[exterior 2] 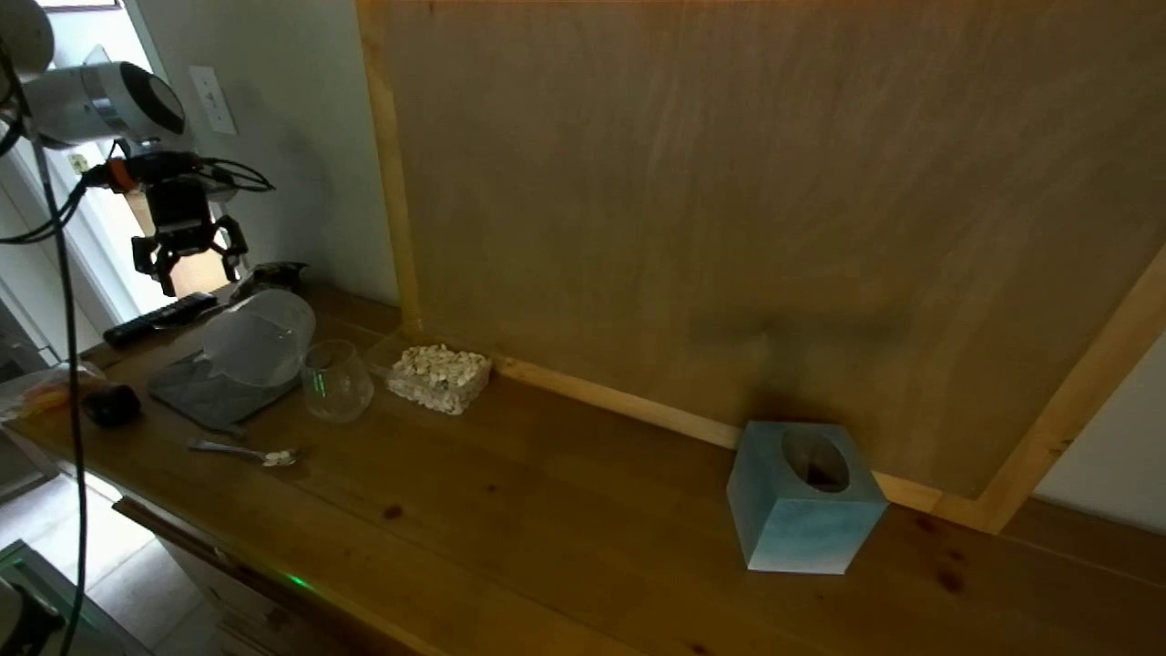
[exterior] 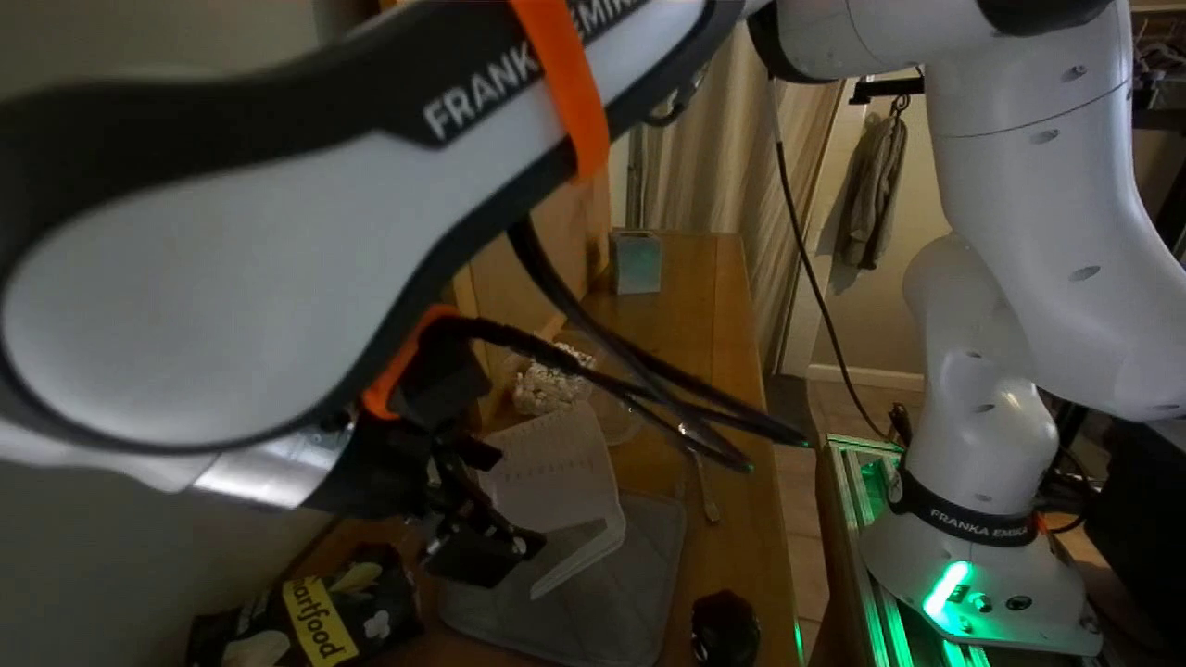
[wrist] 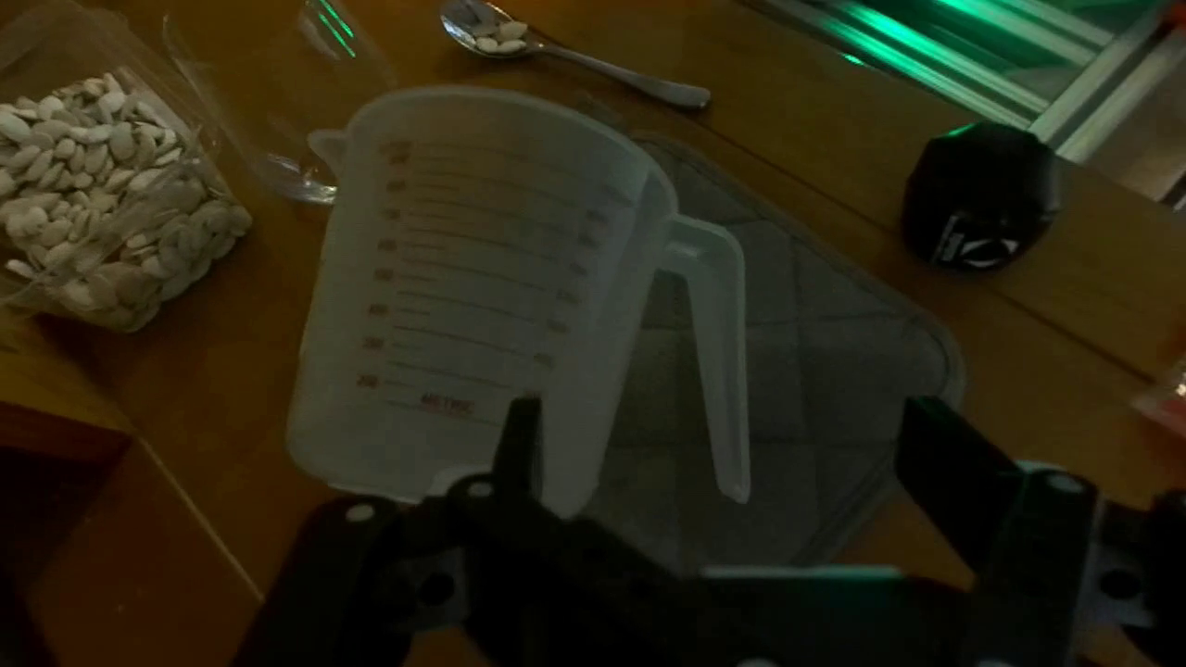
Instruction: Position the jug upright
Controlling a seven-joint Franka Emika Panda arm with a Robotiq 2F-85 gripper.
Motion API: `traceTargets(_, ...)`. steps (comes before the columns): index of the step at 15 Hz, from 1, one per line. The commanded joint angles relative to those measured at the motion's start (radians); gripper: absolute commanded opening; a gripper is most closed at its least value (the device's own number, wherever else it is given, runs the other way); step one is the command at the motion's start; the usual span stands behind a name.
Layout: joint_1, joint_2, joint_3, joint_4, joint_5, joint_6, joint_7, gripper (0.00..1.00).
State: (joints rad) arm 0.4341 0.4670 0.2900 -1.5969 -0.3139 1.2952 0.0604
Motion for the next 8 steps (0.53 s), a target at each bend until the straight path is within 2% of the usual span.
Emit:
traceTargets(1,-0.047,-0.152,-0.008,-0.090,0.110,0.089,0.060,1.00)
traceTargets(4,-0.080,-0.273,-0.017,-0.181,0.191,0.168,0.124,1.00)
traceTargets(8,-0.138,-0.464,-0.038,-0.380,0.297,0.306,0.178,1.00)
